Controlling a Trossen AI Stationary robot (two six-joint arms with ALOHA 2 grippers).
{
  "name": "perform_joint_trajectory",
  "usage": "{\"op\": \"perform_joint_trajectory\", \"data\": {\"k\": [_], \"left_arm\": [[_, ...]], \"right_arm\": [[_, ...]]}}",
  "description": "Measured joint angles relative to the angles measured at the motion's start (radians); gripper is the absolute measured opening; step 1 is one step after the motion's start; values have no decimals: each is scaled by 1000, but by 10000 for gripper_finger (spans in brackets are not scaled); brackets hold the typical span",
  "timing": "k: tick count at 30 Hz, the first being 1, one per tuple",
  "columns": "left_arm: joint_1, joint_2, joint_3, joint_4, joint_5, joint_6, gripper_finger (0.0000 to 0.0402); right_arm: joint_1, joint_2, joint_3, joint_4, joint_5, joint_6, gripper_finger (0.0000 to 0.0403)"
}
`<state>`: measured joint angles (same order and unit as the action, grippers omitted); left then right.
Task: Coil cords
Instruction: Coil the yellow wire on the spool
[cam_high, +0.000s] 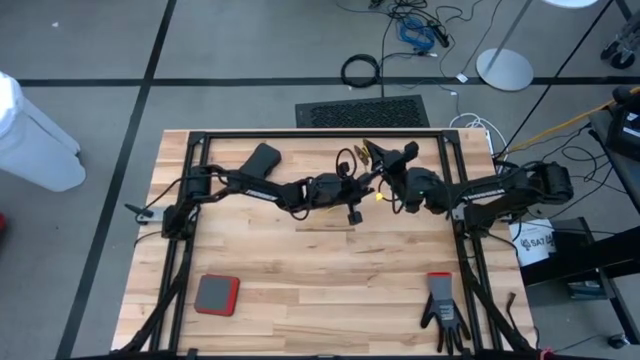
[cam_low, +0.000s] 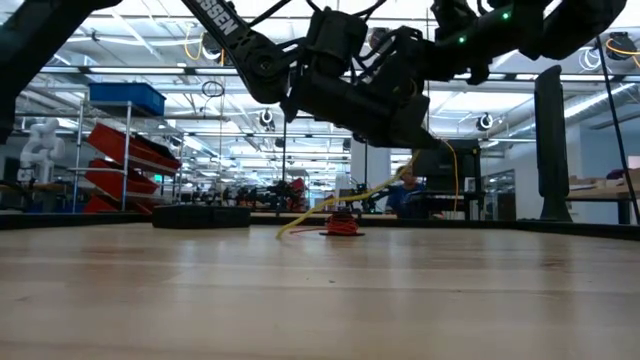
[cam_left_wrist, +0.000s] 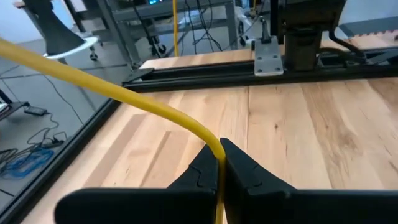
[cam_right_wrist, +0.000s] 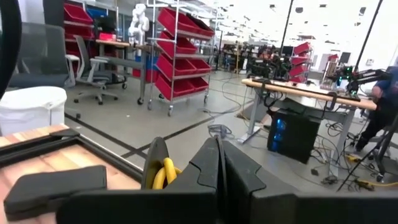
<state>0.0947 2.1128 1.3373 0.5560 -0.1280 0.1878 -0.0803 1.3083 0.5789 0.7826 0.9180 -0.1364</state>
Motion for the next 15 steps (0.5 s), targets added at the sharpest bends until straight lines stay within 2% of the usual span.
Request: {"op": "perform_joint_trajectory", "data": {"k": [6, 12, 15], "left_arm": [[6, 0, 0, -27, 38, 30, 3], [1, -10, 2, -101, 60, 69, 3], [0, -13, 7, -105, 84, 84, 3]], "right_arm": [[1, -8, 2, -102, -4, 54, 0], [15, -67, -2, -209, -90, 85, 0], [17, -106, -3, -244, -95, 73, 0]]}}
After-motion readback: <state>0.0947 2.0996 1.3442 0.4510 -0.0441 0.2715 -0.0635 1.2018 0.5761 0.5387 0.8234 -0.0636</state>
